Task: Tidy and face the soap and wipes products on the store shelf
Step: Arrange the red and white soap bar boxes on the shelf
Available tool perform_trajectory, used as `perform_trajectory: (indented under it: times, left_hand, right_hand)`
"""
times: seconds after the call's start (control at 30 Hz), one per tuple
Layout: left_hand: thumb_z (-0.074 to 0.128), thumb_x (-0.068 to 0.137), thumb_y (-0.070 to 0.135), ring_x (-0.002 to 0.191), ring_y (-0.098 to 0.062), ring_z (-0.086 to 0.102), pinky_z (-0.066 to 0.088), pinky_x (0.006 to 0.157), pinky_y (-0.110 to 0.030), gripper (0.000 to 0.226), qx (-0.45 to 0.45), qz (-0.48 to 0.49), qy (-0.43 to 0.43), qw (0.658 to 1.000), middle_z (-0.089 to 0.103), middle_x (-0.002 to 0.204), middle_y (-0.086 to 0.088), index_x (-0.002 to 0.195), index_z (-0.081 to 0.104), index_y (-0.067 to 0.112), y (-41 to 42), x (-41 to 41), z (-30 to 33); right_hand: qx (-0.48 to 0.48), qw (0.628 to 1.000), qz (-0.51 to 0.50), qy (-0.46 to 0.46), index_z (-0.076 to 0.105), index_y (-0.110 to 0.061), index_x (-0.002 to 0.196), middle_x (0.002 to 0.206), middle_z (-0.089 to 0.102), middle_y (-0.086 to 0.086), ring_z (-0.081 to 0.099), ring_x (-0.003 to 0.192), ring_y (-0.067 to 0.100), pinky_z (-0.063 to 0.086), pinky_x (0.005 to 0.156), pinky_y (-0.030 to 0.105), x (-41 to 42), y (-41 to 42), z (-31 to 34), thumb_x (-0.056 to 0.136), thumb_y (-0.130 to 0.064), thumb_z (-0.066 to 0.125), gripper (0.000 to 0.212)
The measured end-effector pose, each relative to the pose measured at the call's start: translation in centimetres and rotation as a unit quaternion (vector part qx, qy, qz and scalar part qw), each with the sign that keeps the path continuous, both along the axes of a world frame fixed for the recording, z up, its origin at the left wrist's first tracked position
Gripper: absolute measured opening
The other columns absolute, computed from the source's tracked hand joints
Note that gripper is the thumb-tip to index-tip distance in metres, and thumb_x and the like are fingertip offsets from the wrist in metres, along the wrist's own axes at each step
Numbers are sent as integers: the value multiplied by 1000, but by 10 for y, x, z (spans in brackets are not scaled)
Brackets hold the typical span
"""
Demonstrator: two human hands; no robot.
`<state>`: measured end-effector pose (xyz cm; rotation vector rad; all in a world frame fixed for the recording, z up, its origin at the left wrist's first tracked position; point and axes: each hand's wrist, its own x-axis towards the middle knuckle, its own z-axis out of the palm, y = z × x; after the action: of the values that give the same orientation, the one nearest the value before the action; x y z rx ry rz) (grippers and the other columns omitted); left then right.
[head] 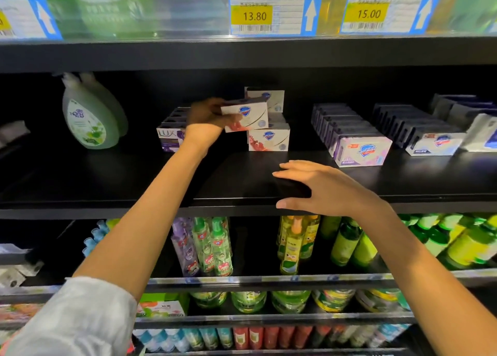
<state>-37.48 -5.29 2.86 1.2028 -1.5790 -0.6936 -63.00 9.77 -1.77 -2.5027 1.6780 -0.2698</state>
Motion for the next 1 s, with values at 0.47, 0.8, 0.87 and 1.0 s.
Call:
perform_trajectory:
  times: [0.47,0.8,0.87,1.0]
  left_hand:
    - [83,87,13,117,-19,69,58,98,-30,41,-37,-31,-30,998,71,128,-11,123,64,5,-51,-53,2]
    - [83,88,18,125,-24,66,55,105,-37,46,-27,-5,-70,997,69,132,-12,128,62,8,-71,-64,2]
    - [81,90,18,126,-24,65,54,104,-33,45,-26,-8,-74,997,69,133,-12,129,61,7,-69,-63,2]
    - [79,92,22,128,-27,63,50,104,-30,47,-59,3,-106,993,68,134,-13,131,59,5,-53,-56,0]
  right_hand:
    - [4,1000,1,21,32,-54,156,168,24,-25,21,156,5,37,120,44,-2,-5,0,73,-103,28,96]
    - [1,1000,4,27,32,-53,156,168,24,-26,26,155,8,38,121,43,-2,-4,0,70,-105,22,101]
    - [-3,1000,6,27,33,-53,156,167,25,-26,26,155,7,38,120,43,-2,-4,1,71,-104,23,100]
    - [-19,1000,4,2,42,-50,153,164,35,-23,29,153,4,37,120,41,-3,-3,-1,81,-94,31,85]
